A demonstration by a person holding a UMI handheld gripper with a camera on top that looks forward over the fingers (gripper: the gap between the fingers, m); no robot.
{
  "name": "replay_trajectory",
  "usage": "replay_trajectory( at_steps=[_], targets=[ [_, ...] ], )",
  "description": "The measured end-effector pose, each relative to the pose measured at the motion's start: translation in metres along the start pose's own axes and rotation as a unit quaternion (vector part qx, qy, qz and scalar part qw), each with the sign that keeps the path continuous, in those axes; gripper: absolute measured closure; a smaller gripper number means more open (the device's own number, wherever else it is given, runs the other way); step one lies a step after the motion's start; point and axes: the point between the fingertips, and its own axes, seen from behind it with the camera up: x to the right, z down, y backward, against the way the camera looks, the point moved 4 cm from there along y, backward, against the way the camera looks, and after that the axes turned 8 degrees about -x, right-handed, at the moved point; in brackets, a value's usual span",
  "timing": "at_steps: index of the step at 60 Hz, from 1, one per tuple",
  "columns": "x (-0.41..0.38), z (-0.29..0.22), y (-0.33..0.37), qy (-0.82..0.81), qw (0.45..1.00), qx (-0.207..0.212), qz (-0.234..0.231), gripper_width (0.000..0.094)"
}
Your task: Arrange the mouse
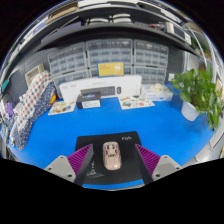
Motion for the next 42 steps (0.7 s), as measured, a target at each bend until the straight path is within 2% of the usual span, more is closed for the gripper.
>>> replay_trajectory(
  at_steps=[6, 21, 42],
  targets=[
    [-0.005, -0.002, 0.044, 0.009, 1.000, 0.022, -0.007, 0.0104],
    [-0.011, 0.022, 0.129, 0.026, 0.998, 0.046, -0.038, 0.0106],
    [0.003, 0.055, 0.194, 0.022, 0.996, 0.071, -0.045, 0.0105]
  ],
)
